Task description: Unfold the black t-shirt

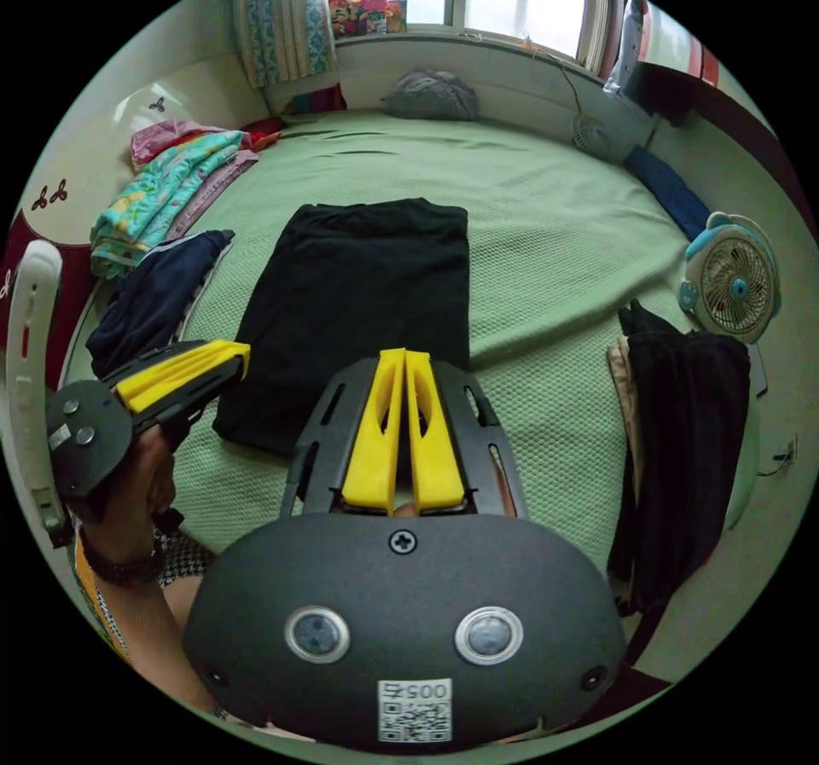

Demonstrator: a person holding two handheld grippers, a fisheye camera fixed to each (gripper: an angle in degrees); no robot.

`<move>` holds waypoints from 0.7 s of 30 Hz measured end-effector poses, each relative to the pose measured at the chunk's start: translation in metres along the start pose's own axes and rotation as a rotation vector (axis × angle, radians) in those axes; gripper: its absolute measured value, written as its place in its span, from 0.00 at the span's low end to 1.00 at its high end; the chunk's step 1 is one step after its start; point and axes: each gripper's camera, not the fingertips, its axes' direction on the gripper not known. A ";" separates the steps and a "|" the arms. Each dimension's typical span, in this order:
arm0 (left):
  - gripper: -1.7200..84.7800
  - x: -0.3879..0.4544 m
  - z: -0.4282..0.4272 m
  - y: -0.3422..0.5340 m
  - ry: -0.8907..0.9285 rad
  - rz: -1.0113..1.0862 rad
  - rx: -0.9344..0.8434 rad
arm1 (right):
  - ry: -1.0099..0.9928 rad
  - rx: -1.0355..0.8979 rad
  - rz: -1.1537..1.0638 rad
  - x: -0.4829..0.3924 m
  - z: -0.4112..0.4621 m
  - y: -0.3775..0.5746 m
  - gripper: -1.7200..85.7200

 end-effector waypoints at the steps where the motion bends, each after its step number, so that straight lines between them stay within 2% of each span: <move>1: 0.02 -0.001 0.001 0.000 0.000 -0.005 -0.004 | -0.003 -0.001 0.000 0.000 -0.001 0.001 0.01; 4: 0.02 -0.006 0.004 -0.001 0.019 -0.014 -0.015 | -0.028 -0.002 -0.002 -0.002 -0.005 0.004 0.01; 10: 0.01 -0.021 0.006 -0.004 0.174 -0.067 -0.006 | -0.047 -0.001 -0.010 -0.009 -0.008 0.007 0.01; 17: 0.01 -0.030 0.006 -0.010 0.183 -0.089 -0.008 | -0.002 -0.002 -0.019 -0.021 -0.008 0.009 0.01; 21: 0.01 -0.032 0.004 -0.012 0.144 -0.086 -0.018 | -0.041 0.009 -0.002 -0.021 -0.007 0.011 0.01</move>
